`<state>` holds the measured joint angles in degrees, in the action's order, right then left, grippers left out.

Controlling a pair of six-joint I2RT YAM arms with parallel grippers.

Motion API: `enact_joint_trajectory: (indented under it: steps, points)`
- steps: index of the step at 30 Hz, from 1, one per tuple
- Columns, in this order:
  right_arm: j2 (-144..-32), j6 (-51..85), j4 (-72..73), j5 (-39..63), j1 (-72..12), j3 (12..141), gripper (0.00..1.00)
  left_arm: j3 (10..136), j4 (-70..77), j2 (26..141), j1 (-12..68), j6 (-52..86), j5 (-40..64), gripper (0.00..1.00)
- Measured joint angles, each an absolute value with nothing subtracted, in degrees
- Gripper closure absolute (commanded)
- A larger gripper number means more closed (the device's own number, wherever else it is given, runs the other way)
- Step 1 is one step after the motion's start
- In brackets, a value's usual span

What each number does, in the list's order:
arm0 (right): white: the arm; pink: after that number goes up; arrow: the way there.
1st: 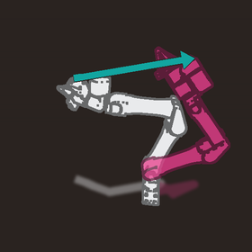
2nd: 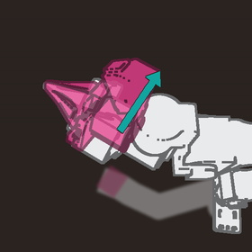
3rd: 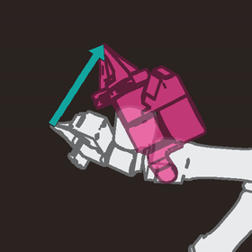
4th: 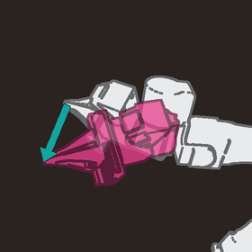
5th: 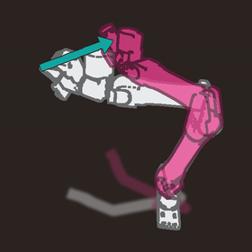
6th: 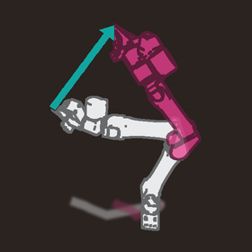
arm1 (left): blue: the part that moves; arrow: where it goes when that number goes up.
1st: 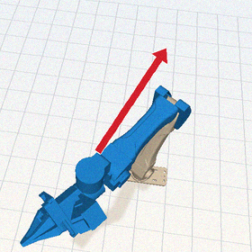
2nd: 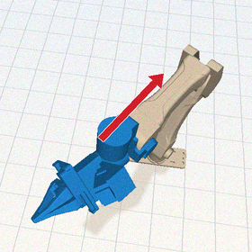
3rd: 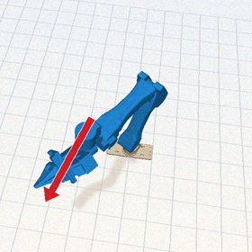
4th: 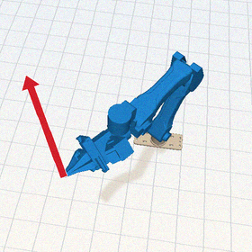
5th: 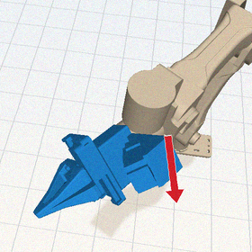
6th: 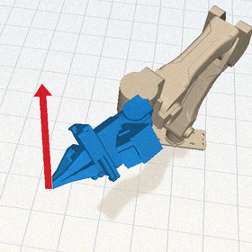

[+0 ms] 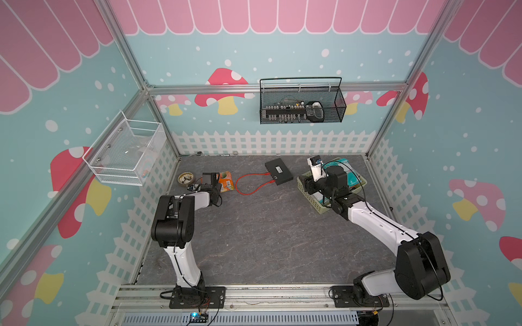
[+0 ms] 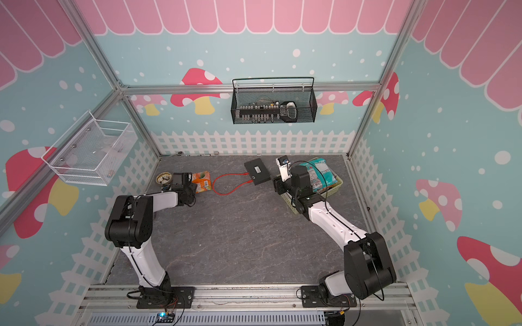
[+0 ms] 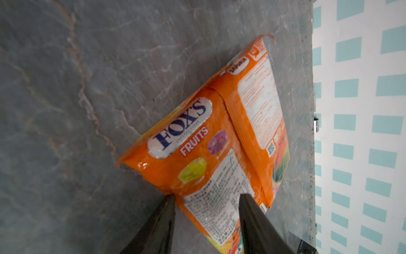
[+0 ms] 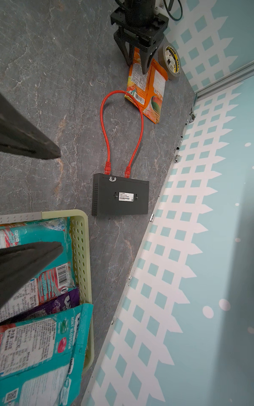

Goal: Put the candies in the basket
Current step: Move the candy to the center of the board.

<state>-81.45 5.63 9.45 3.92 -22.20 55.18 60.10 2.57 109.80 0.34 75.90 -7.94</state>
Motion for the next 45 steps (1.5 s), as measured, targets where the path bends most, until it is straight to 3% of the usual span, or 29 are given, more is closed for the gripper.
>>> enact_joint_trajectory:
  steps: [4,5,8,20,29,32,39,45]
  points:
    - [-81.45,5.65,9.47,3.66,-22.20,55.18,0.36,60.47,1.80,110.06,0.01,76.09,-7.99,0.60]
    - [-81.45,5.65,9.47,3.55,-22.22,55.18,0.36,60.47,1.48,110.08,0.01,76.23,-7.99,0.66]
    - [-81.45,5.72,9.47,3.42,-22.37,55.18,0.36,60.47,0.16,110.24,-0.05,76.47,-8.40,1.00]
    - [-80.16,8.19,9.41,3.97,-24.77,54.26,0.36,62.70,-8.14,109.36,-1.30,70.98,-7.94,1.00]
    - [-79.33,15.05,5.41,8.67,-30.11,52.25,0.40,44.29,-14.04,91.57,1.78,64.36,0.80,1.00]
    - [-79.44,17.28,4.64,10.13,-31.59,52.23,0.40,39.88,-17.04,85.82,8.05,63.86,2.44,1.00]
    - [-83.70,18.48,3.33,14.57,-35.09,52.60,0.41,33.45,-22.76,75.40,30.87,68.86,4.34,1.00]
    - [-87.33,27.68,4.67,15.03,-39.38,51.03,0.40,33.76,-25.04,71.26,30.55,68.62,3.97,0.63]
